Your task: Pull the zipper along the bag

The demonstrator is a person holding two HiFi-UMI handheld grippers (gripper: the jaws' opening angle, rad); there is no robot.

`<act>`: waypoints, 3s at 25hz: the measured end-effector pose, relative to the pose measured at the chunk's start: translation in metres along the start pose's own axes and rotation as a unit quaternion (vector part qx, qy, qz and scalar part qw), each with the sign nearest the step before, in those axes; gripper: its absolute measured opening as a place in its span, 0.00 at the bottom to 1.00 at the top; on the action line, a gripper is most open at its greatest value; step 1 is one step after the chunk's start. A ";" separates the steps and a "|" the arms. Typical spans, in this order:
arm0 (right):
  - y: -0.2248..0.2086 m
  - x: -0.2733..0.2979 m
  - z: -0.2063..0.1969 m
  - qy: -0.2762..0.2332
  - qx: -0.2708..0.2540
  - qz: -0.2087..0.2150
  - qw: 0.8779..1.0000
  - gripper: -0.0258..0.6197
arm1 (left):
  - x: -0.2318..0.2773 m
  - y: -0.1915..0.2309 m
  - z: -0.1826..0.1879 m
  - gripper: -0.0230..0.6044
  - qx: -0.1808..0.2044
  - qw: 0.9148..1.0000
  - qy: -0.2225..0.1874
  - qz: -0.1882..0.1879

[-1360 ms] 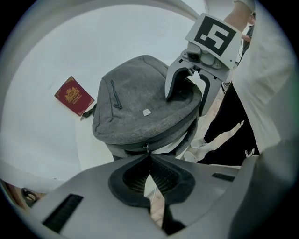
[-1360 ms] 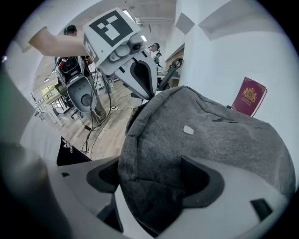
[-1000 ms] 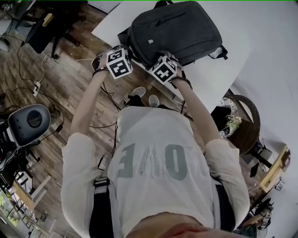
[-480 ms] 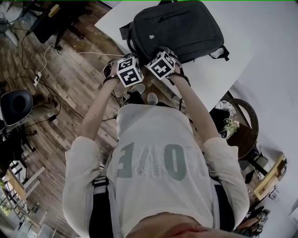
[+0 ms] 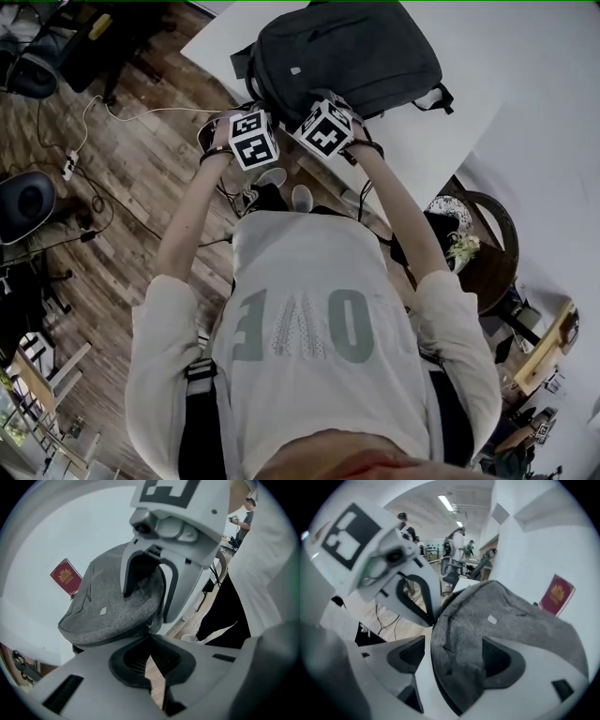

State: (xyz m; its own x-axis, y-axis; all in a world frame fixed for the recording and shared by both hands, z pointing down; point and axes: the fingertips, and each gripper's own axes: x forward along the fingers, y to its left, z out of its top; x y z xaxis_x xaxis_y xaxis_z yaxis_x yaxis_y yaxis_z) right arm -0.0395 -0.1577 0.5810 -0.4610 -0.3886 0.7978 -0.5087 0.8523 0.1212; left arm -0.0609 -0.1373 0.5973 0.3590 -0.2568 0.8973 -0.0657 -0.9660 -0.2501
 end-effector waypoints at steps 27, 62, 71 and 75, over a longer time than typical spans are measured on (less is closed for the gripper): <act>-0.110 -0.041 -0.046 0.168 -0.145 0.008 0.975 0.59 | 0.012 0.214 -0.138 0.08 -0.002 0.993 0.105 0.061; -0.123 0.012 -0.023 0.168 -0.066 -0.048 0.982 0.48 | 0.016 0.232 -0.131 0.08 -0.159 0.983 0.067 0.065; -0.123 0.010 -0.022 0.160 -0.072 -0.050 0.983 0.48 | 0.014 0.205 -0.109 0.08 -0.172 0.980 0.065 0.073; -0.124 0.009 -0.023 0.159 -0.074 -0.050 0.983 0.48 | 0.020 0.191 -0.101 0.08 -0.174 0.981 0.062 0.063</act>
State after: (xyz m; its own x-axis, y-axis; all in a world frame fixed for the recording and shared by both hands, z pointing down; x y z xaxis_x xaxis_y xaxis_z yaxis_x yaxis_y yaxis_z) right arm 0.0360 -0.2589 0.5862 -0.1519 -0.3638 0.9190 -0.4177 0.8663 0.2739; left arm -0.1601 -0.3298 0.6045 0.2130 -0.3550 0.9103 -0.4228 -0.8734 -0.2417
